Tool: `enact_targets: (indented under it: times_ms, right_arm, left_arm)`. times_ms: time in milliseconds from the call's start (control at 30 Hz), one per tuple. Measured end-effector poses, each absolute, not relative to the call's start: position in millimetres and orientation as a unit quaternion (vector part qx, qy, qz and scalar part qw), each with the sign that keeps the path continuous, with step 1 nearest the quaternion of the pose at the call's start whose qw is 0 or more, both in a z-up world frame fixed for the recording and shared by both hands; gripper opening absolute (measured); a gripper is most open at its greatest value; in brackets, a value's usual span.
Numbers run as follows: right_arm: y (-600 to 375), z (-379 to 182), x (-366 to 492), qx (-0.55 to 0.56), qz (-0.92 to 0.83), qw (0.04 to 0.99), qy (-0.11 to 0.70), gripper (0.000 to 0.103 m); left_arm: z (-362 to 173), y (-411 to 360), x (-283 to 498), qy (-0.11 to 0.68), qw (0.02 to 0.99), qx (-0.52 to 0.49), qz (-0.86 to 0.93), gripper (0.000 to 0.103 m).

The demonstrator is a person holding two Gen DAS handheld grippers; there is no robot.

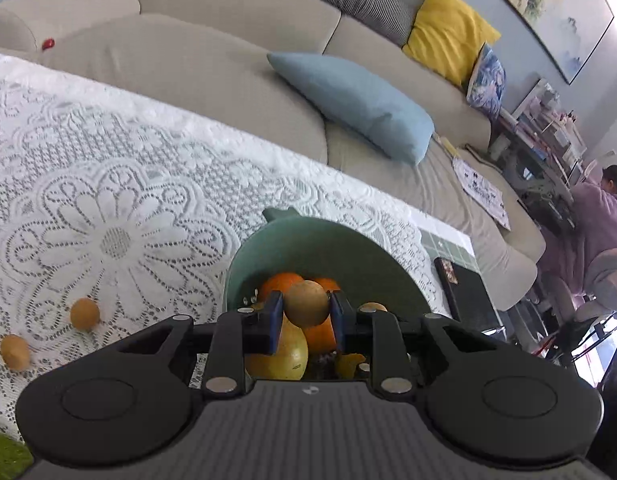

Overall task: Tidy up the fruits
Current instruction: 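Carry both kiwis into the green colander and open both tools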

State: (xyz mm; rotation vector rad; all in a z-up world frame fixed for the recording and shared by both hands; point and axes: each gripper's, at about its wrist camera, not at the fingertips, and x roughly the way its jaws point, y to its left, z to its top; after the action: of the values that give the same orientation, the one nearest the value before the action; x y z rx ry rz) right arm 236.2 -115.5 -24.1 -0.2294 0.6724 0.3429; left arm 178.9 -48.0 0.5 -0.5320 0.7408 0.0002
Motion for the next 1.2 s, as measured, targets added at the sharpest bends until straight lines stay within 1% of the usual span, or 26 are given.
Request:
enact_targets:
  times_ms: [500,833,900,967,1067,1200]
  right_arm:
    - [-105.7,-40.7,244.6,-0.134,0.167,0.91,0.354,0.021]
    - [-100.0,-41.5,243.6,-0.147,0.161,0.91,0.352,0.021]
    - [-98.9,-40.9,242.7,-0.15,0.16,0.911,0.349,0.024]
    - [-97.5,-39.3,240.6,-0.155,0.157,0.913,0.342,0.036]
    - [-95.0,-37.4,237.2,-0.167,0.156,0.915,0.332,0.041]
    - [-95.0,-33.7,233.5,-0.17,0.152,0.92,0.32,0.045]
  left_arm:
    - [-19.8,-50.7,199.0,0.399,0.886,-0.234,0.0,0.028]
    - [-20.4,-51.9,198.2,0.398,0.89,-0.225,-0.001,0.028]
    - [-20.0,-52.3,197.8,0.399,0.89,-0.222,0.0,0.031]
    - [-18.5,-52.1,197.4,0.399,0.889,-0.223,-0.003,0.04]
    - [-15.3,-51.5,193.9,0.397,0.89,-0.226,-0.01,0.048]
    - [-5.9,-52.0,185.7,0.389,0.895,-0.218,-0.016,0.053]
